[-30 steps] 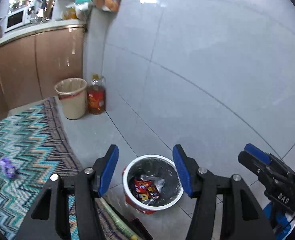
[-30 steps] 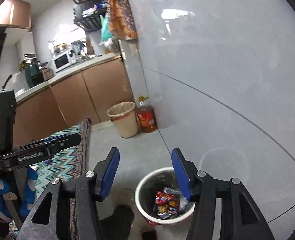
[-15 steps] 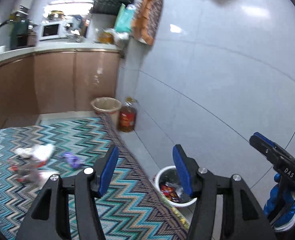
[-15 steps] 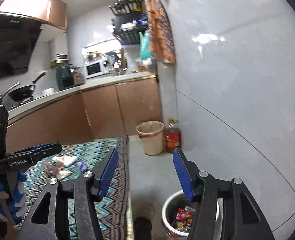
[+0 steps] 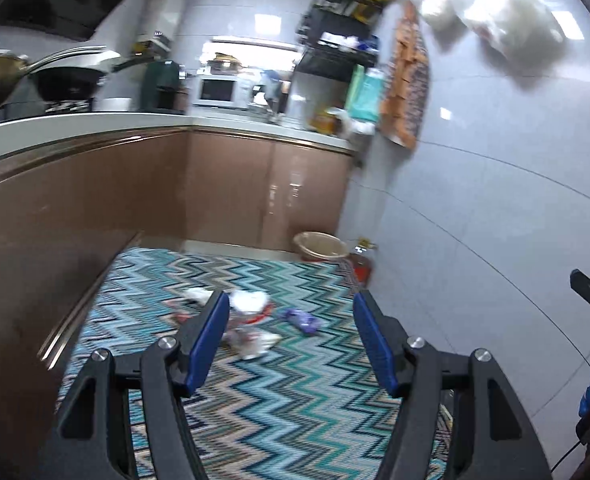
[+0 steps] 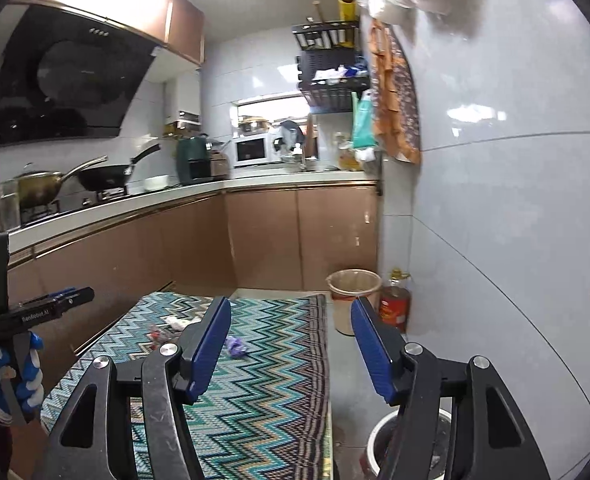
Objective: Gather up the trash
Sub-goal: 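Move both open tools back over the blanket toward the remaining trash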
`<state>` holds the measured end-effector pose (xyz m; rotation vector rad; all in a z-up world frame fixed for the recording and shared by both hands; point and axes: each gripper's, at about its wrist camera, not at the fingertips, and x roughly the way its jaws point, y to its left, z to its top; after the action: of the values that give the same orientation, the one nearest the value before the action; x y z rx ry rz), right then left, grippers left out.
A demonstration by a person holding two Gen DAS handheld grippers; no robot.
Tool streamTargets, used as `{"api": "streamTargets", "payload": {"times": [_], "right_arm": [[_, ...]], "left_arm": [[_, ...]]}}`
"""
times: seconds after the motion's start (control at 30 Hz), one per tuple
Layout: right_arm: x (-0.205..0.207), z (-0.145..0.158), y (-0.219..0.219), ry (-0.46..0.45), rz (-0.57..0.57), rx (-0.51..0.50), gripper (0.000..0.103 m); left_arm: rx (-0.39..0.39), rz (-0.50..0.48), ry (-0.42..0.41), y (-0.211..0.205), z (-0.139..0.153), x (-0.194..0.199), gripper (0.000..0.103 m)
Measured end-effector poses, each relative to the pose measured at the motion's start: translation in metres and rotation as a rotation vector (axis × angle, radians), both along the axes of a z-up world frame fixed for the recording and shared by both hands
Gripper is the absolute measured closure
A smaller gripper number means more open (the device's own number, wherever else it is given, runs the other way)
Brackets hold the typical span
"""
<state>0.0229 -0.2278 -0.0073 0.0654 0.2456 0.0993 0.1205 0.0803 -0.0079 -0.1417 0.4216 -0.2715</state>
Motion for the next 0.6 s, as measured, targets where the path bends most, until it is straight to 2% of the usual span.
{"api": "streamTargets", "payload": {"times": [0.13, 0.27, 0.37, 0.6], "right_arm": [[0.006, -0.004, 0.010, 0.013, 0.040, -0.007, 0.043], [0.029, -0.012, 0.020, 0.053, 0.069, -0.014, 0.042], [0.053, -0.019, 0.027, 0.095, 0.083, -0.007, 0.042], [0.118, -0.045, 0.044, 0.194, 0.125, 0.007, 0.042]], "left_arm": [[-0.029, 0.059, 0.021, 0.037, -0.005, 0.003, 0.041], [-0.046, 0.118, 0.067, 0.068, -0.022, 0.019, 0.041], [-0.026, 0.145, 0.108, 0.077, -0.040, 0.038, 0.041], [-0.009, 0.080, 0.223, 0.072, -0.091, 0.090, 0.041]]}}
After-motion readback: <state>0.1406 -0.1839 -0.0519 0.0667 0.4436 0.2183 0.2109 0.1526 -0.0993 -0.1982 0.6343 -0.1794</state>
